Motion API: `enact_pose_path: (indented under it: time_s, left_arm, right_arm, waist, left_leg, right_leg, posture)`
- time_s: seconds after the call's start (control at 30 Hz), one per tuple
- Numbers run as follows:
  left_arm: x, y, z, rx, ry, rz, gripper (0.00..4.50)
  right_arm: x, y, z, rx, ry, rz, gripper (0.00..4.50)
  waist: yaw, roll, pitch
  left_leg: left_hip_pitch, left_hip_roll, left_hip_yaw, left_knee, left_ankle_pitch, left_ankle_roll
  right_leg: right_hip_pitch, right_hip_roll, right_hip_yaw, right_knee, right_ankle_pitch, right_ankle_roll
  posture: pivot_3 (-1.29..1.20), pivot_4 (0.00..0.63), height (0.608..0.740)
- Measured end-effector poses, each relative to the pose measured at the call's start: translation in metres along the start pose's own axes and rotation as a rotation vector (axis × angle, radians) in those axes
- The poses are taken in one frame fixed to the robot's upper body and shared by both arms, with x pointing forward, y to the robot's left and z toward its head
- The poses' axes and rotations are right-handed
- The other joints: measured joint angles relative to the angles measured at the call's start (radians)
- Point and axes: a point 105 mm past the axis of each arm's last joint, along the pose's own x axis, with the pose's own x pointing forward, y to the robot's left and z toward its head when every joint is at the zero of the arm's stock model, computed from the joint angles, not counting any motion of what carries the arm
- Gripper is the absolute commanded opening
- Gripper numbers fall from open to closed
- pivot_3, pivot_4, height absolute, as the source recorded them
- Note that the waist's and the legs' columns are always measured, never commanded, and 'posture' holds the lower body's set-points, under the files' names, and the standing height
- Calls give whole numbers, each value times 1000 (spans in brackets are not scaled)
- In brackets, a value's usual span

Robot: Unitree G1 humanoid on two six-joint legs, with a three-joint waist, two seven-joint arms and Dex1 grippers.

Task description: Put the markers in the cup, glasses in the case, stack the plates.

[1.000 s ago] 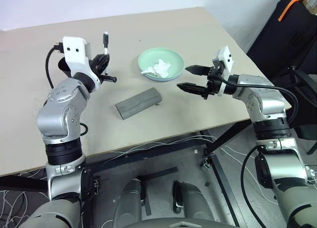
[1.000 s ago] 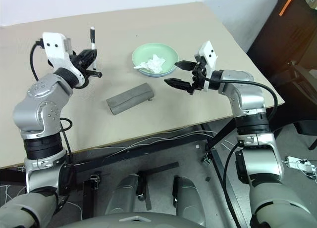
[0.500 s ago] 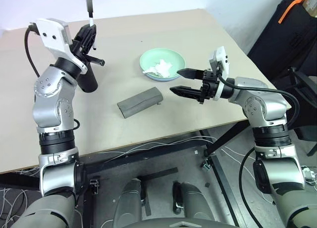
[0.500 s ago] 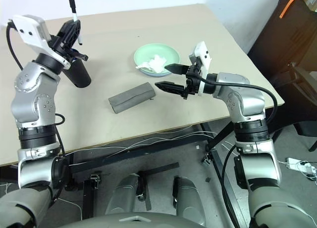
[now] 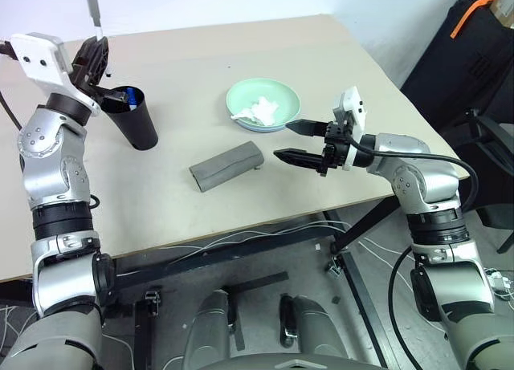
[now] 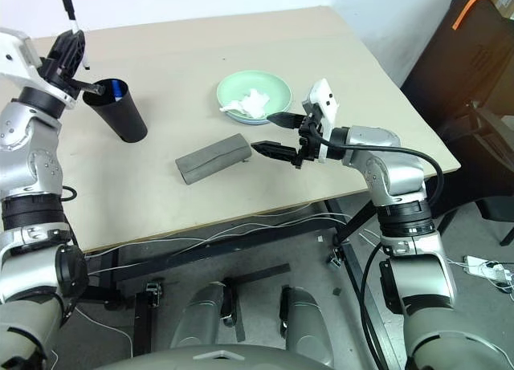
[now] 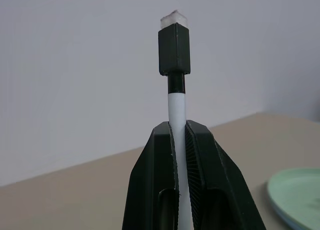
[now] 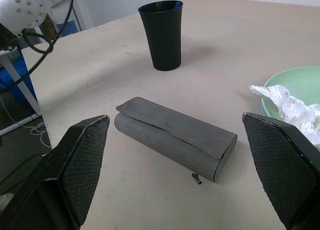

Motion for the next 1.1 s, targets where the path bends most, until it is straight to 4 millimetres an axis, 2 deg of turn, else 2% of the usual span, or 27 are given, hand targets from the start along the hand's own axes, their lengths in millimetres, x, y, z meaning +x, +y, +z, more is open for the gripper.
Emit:
enact_pose_path:
  time_s: [0.13, 0.3, 0.47, 0.67, 0.83, 1.1]
  left_arm:
    - [3, 2, -3, 15, -21, -6, 42]
    - [0, 4, -25, -5, 28, 5, 42]
    - [-3, 1, -38, -7, 56, -2, 42]
    - [-3, 1, -42, -12, 65, -3, 42]
    - [-2, 1, -42, -15, 67, -6, 1533]
    - [-3, 2, -43, -12, 69, 7, 4250]
  right_arm:
    - [-3, 0, 0, -17, 12, -10, 4500]
    - [-9, -4, -5, -27, 49, -42, 4500]
    - [-10, -4, -7, -32, 58, -47, 4500]
    - [-13, -6, -11, -29, 73, -60, 4500]
    - [-14, -6, -12, -38, 78, -67, 4500]
    - [-14, -8, -13, -58, 90, -78, 4500]
  waist:
    - [6, 0, 0]
    - [14, 0, 0]
    - [16, 0, 0]
    - [16, 0, 0]
    - [16, 0, 0]
    - [16, 0, 0]
  left_leg:
    - [0, 0, 0, 0, 0, 0]
    - [0, 0, 1, 0, 0, 0]
    - [0, 0, 1, 0, 0, 0]
    - [0, 0, 1, 0, 0, 0]
    - [0, 0, 1, 1, 0, 0]
    - [0, 0, 1, 1, 0, 1]
  right_leg:
    - [0, 0, 0, 0, 0, 0]
    - [-1, 0, 0, 0, 0, 0]
    - [0, 0, 0, 0, 0, 0]
    - [0, 0, 0, 0, 1, 1]
    - [0, 0, 0, 0, 1, 1]
    - [0, 0, 0, 0, 1, 1]
  posture:
    - [0, 150, 727]
    - [0, 150, 727]
    - [0, 150, 727]
    - [0, 150, 727]
    - [0, 150, 727]
    - [0, 150, 727]
